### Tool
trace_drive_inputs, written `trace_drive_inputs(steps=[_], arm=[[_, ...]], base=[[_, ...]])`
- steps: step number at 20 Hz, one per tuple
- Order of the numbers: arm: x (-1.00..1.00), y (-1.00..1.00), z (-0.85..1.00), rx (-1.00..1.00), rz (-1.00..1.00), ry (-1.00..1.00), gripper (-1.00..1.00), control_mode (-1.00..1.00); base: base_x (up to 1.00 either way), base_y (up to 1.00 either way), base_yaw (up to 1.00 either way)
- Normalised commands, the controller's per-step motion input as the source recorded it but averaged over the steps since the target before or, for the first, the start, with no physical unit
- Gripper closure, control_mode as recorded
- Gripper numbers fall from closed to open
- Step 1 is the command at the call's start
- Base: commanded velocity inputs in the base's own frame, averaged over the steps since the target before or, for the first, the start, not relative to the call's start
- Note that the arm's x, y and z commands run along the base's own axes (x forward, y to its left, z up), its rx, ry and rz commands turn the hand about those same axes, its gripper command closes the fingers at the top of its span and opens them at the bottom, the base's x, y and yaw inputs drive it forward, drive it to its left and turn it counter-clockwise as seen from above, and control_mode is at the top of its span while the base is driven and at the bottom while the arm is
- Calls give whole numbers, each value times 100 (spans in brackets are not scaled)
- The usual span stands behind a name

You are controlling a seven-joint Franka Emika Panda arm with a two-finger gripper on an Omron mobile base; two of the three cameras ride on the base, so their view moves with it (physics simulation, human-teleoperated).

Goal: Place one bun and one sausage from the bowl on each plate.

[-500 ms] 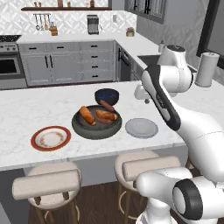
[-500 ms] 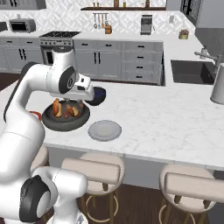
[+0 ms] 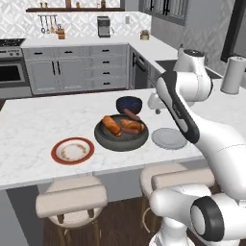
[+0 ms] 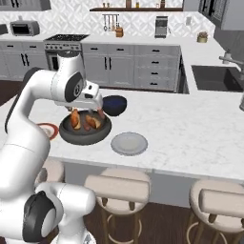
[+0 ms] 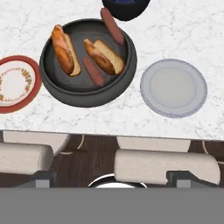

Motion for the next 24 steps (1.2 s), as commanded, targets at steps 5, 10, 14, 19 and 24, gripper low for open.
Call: trace_drive_inputs(steps=[5, 10, 14, 19, 24], arm=[[0, 0, 0, 0, 0, 0, -100, 100], [0, 0, 0, 0, 0, 0, -100, 100], [0, 0, 0, 0, 0, 0, -100, 100], [0, 0, 0, 0, 0, 0, -100, 100], [0, 0, 0, 0, 0, 0, -100, 100]], base=[[30, 36, -3], [65, 25, 0], [44, 43, 0], [36, 38, 0], [53, 40, 2]])
